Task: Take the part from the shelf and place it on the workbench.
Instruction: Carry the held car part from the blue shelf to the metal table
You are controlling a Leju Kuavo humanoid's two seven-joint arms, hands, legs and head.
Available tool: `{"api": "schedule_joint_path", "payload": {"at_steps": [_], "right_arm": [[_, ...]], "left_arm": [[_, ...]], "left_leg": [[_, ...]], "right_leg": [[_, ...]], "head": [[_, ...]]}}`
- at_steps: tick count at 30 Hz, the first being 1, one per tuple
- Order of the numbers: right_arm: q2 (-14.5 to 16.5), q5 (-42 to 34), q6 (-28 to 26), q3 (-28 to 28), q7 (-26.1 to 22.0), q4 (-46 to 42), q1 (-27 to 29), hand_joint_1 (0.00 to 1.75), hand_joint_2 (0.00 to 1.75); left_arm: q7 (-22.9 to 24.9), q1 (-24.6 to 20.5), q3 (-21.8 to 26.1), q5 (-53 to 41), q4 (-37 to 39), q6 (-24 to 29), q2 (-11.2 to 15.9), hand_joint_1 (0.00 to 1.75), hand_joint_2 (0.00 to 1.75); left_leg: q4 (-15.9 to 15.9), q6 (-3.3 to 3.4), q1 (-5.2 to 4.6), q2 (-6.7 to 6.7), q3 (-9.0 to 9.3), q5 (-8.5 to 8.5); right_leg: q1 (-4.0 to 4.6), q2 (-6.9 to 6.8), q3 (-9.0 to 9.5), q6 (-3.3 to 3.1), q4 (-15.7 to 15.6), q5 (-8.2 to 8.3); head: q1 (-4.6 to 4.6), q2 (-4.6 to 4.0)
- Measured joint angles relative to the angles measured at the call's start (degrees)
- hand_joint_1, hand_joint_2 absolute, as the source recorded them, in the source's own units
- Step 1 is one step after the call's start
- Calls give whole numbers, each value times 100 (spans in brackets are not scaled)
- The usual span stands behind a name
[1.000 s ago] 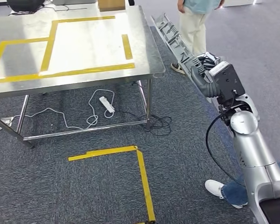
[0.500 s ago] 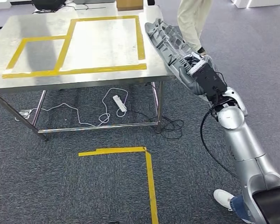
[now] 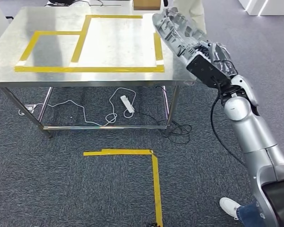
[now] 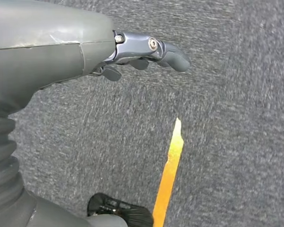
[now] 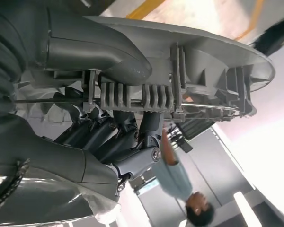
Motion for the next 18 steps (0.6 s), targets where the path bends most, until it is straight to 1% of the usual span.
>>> {"api": "schedule_joint_path", "payload": {"at_steps": [1,2,3,4,5,6,8,9,10,11,12,13,14,15,16,17,18], "right_arm": [[-37,181,-14,30,49,32,-55,175,175],[-75,372,-36,64,99,64,-117,175,175],[-109,572,-70,103,144,98,-185,175,175],[-140,761,-109,145,181,132,-252,175,175],[-162,920,-142,190,209,164,-309,175,175],[-183,1064,-168,236,233,196,-358,175,175],[-215,1301,-185,324,271,253,-427,175,175],[-226,1415,-186,365,289,281,-462,175,175],[-230,1549,-185,411,305,315,-504,175,175],[-231,1696,-184,466,315,361,-553,175,175],[-232,1860,-184,529,317,423,-605,175,175],[-233,2024,-184,596,311,495,-651,175,175],[-233,2181,-186,665,299,570,-690,175,175],[-232,2330,-193,738,286,648,-724,175,175],[-232,2452,-209,805,277,716,-751,175,175],[-231,2548,-232,868,271,778,-775,175,175],[-231,2617,-265,920,268,831,-793,175,175]], "left_arm": [[-2,-1,0,-7,0,-5,-2,0,175],[-3,-2,0,-20,0,-10,-7,0,175],[-4,-4,0,-32,0,-16,-14,0,175],[-4,-5,0,-43,0,-21,-19,0,175],[-4,-3,0,-52,0,-23,-22,0,175],[-4,0,0,-57,0,-26,-22,0,175],[-4,2,0,-69,-1,-31,-21,0,175],[-4,-1,0,-81,-2,-34,-24,0,175],[-4,-5,0,-92,-2,-38,-24,0,175],[-4,-8,0,-104,-2,-42,-24,0,175],[-1,-10,0,-113,-2,-45,-21,0,175],[3,-10,0,-118,-2,-50,-18,0,175],[10,-9,-1,-125,-2,-55,-17,0,175],[18,-8,-1,-137,-2,-58,-19,0,175],[25,-10,-1,-149,-2,-60,-21,0,175],[32,-14,-1,-158,-2,-60,-22,0,175],[39,-19,0,-167,-2,-60,-22,0,175]], "left_leg": [[4,-1,-8,-16,24,-15],[9,-10,-14,-30,45,-34],[23,-26,-28,-42,50,-52],[40,-45,-38,-50,39,-63],[54,-68,-44,-53,17,-62],[64,-87,-50,-54,-6,-55],[90,-133,-54,-52,-21,-74],[171,-164,-55,-39,-49,-138],[355,-205,-48,-21,-122,-253],[652,-247,-29,3,-251,-410],[1043,-283,-6,21,-428,-582],[1419,-311,19,32,-609,-712],[1666,-328,39,37,-737,-751],[1707,-336,55,40,-774,-675],[1516,-335,65,41,-704,-493],[1152,-325,70,43,-552,-248],[771,-309,64,43,-380,-57]], "right_leg": [[3,0,102,-15,-275,225],[9,1,264,-38,-674,475],[20,3,439,-63,-1050,663],[30,6,580,-89,-1352,760],[41,10,651,-109,-1501,776],[51,12,682,-125,-1540,748],[27,7,698,-159,-1575,740],[6,-1,718,-182,-1588,738],[-16,-10,740,-204,-1604,736],[-25,-16,759,-222,-1609,730],[-29,-19,768,-234,-1610,722],[-30,-18,776,-239,-1609,717],[-30,-17,787,-240,-1608,709],[-31,-15,803,-239,-1608,698],[-32,-13,828,-232,-1607,685],[-33,-13,859,-221,-1607,666],[-29,-14,885,-203,-1609,646]], "head": [[0,0],[1,0],[-1,0],[1,0],[-4,0],[-2,0],[-1,0],[-4,0],[-14,0],[-22,0],[-29,0],[-30,0],[-28,0],[-28,0],[-28,0],[-28,0],[-28,0]]}}
